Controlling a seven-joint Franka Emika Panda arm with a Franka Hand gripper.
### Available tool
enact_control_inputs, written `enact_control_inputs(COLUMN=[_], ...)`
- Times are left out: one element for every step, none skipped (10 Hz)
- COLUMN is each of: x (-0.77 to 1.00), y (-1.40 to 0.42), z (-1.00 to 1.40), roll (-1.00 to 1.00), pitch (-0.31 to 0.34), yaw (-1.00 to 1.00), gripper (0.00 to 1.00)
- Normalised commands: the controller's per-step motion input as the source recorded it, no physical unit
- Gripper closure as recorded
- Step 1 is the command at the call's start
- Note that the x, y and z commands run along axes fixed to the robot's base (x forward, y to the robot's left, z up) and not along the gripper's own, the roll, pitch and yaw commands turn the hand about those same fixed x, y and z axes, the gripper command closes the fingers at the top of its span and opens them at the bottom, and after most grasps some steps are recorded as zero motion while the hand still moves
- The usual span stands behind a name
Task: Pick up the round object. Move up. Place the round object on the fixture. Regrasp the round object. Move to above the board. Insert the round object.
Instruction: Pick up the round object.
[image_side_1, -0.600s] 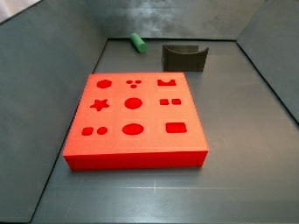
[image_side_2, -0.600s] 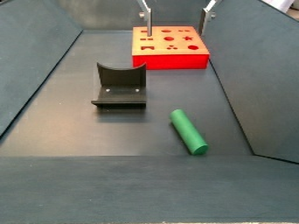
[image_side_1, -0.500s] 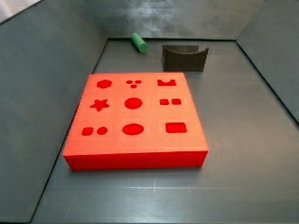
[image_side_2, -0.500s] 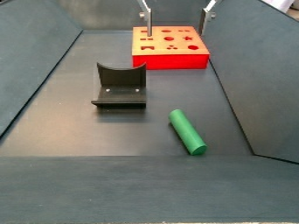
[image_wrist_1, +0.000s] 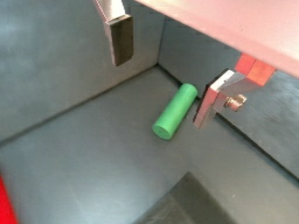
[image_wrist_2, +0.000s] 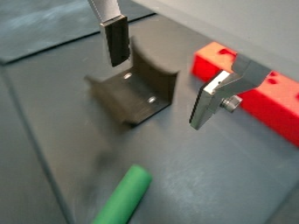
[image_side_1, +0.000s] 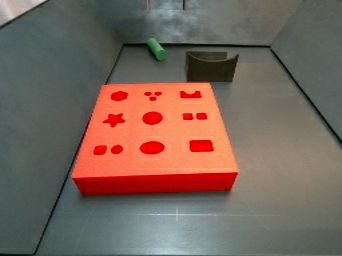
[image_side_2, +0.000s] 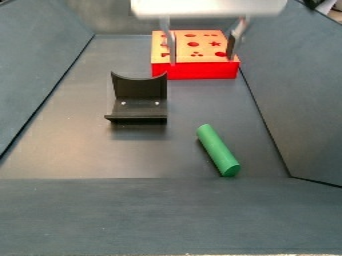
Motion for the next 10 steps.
enact_control_inputs(x=[-0.02, 0.0, -0.12, -0.14, -0.12, -0.06, -0.05, 0.0, 0.0, 0.0], y=[0.41, 0.22, 0.18, 0.17, 0.2, 0.19, 0.17, 0.16, 0.15, 0.16], z=[-0.96, -1.0, -1.0, -1.0, -1.0, -1.0, -1.0, -0.99, -0.99, -0.98], roll=[0.03, 0.04, 0.06, 0.06, 0.08, 0.08, 0.07, 0.07, 0.08, 0.08], pitch=[-0.153, -0.1, -0.1, -0.099, -0.107, -0.113, -0.114, -0.109, -0.106, -0.103], yaw=[0.55, 0.32, 0.11, 0.0, 0.0, 0.0, 0.0, 0.0, 0.0, 0.0], gripper=[0.0, 0.0, 0.0, 0.0, 0.0, 0.0, 0.0, 0.0, 0.0, 0.0])
